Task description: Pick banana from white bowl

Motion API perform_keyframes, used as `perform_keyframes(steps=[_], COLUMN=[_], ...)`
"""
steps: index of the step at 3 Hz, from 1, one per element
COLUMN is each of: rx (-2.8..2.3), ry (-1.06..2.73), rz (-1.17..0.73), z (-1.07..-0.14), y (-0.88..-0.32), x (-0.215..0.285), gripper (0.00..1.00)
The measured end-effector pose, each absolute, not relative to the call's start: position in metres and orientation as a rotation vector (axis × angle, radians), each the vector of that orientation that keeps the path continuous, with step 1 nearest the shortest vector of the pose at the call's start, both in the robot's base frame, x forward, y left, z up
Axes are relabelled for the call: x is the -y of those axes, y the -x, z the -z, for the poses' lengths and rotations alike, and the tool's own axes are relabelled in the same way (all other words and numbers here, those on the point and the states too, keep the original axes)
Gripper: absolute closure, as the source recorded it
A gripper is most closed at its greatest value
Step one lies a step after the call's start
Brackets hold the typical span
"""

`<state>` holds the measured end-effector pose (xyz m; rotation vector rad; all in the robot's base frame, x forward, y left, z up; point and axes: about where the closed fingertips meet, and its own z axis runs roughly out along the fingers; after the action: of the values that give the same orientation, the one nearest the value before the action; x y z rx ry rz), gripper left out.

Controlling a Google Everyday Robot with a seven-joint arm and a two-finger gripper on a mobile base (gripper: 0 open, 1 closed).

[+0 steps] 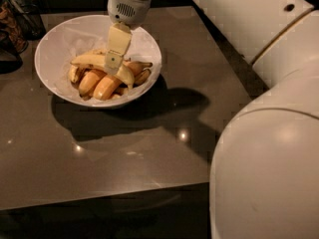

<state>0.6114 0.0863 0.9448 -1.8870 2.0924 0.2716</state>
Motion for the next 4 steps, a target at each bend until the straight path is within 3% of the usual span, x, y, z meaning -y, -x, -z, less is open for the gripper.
perform_keyframes(steps=[4], rx=[-2.141], ry=[1.89], rz=[-0.281], z=[-0.925], y=[-0.602], x=[-0.104], gripper=[0.0])
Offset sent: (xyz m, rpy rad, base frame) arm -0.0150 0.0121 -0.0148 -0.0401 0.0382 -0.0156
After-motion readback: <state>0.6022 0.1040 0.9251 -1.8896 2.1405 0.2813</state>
